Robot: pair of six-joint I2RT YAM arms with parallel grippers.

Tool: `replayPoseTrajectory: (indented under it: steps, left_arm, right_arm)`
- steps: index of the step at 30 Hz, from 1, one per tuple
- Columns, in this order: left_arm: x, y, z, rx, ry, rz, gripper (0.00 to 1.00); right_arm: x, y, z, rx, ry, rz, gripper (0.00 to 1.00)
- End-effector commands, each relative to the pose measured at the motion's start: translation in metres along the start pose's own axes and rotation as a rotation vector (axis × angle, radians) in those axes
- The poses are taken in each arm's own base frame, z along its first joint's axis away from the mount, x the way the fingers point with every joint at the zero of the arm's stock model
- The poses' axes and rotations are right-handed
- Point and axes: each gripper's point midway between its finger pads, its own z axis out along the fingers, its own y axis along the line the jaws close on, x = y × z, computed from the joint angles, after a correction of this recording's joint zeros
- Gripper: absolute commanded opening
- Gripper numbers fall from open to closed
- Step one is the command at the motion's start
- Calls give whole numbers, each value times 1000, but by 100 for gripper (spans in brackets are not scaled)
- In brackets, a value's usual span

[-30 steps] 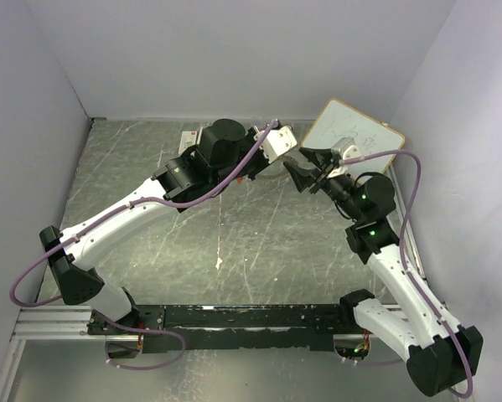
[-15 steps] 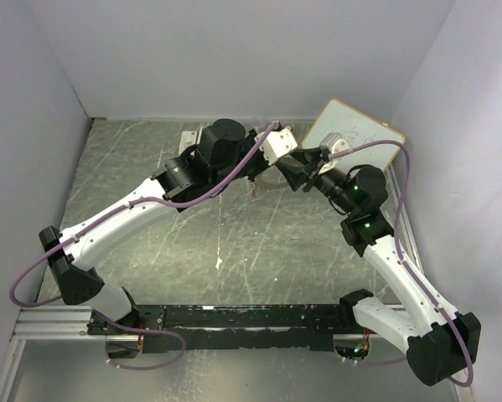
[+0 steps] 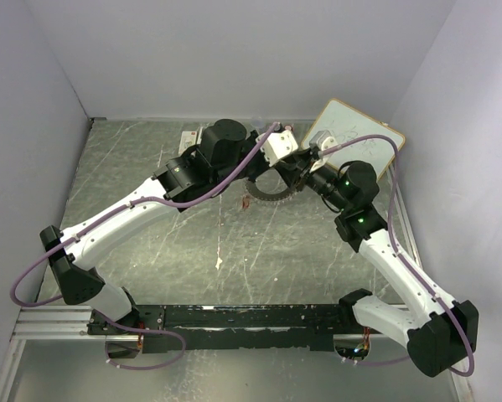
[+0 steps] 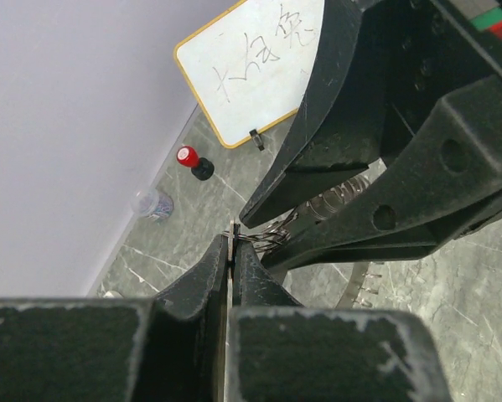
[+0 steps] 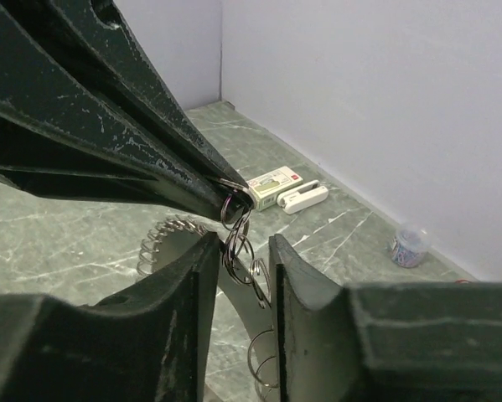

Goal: Put the keys on the keyring

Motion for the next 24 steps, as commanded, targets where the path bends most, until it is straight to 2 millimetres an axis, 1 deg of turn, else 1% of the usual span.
replayPoseTrajectory:
  steps: [1,5,8,11,16,21,24]
  left_arm:
    - [-24,4,-3,3,-67,9,7]
    - [-20,4,-2,-4,-55,7,7]
    - [-15,7,-2,-31,-47,-3,7]
    - [-11,18,-6,-106,-47,-35,7]
    - [2,35,-6,-179,-41,-115,7]
    - [12,30,-5,-152,-74,-137,7]
    - [22,27,-1,-142,-53,-142,7]
  right_arm:
    - [-20,-3,2,21,-45,-30,25]
    - [-23,-6,-1,47,-56,-37,0]
    - [-31,-7,-9,73,-87,-49,0]
    - [-39,-7,-19,98,-128,-67,0]
    - [-51,-3,-35,122,-194,-101,0]
    - [-61,0,-43,124,-233,-127,0]
    - [-68,3,-49,123,-264,-138,0]
